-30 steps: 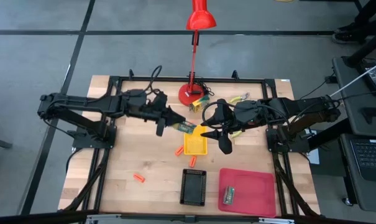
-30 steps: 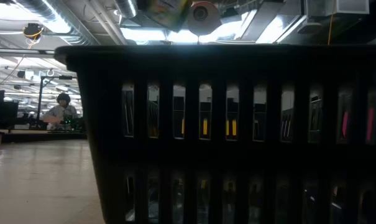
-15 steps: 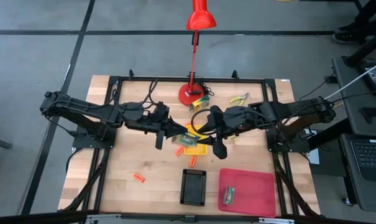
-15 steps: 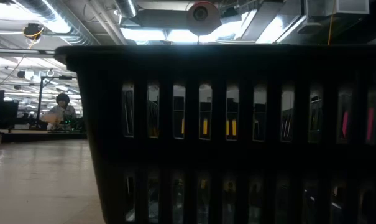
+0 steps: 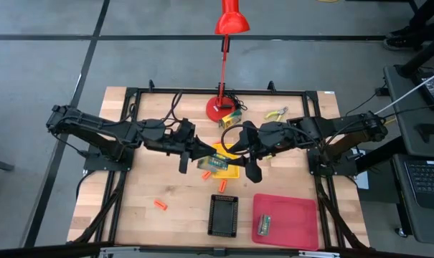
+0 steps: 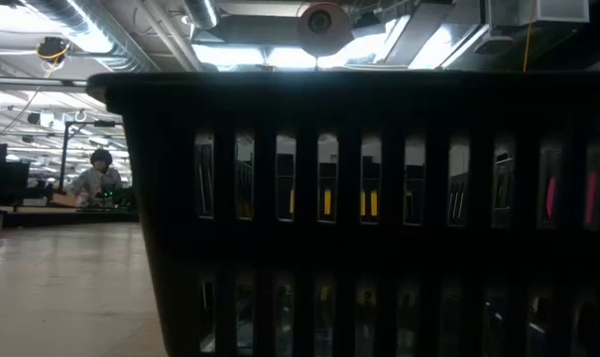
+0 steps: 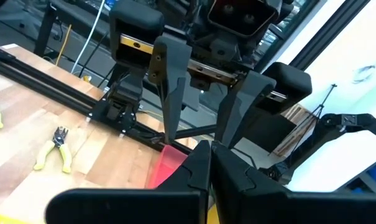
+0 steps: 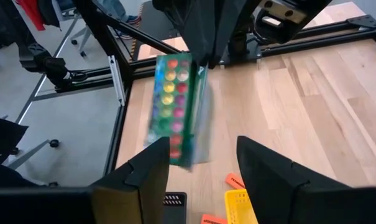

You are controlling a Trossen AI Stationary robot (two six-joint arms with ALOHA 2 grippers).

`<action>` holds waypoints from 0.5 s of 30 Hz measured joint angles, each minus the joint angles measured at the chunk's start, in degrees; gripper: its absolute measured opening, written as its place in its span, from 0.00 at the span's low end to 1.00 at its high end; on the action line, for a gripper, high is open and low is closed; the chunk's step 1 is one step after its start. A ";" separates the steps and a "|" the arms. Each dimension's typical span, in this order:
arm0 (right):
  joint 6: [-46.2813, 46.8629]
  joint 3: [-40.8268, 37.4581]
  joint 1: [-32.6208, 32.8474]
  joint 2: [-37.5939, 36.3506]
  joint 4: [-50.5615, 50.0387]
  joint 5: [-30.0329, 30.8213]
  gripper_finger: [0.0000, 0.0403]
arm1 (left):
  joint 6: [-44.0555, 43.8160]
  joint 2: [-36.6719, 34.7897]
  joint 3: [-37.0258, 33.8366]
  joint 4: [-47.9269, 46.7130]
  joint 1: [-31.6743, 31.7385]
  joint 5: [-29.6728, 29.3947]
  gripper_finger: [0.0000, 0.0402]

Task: Pick & Place School Supplies
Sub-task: Put the yellow crayon box into the pink bin

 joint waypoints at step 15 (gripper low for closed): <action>-1.26 0.00 0.00 0.00 0.07 -1.79 0.23 | 0.02 0.00 0.00 0.52 0.00 0.02 0.00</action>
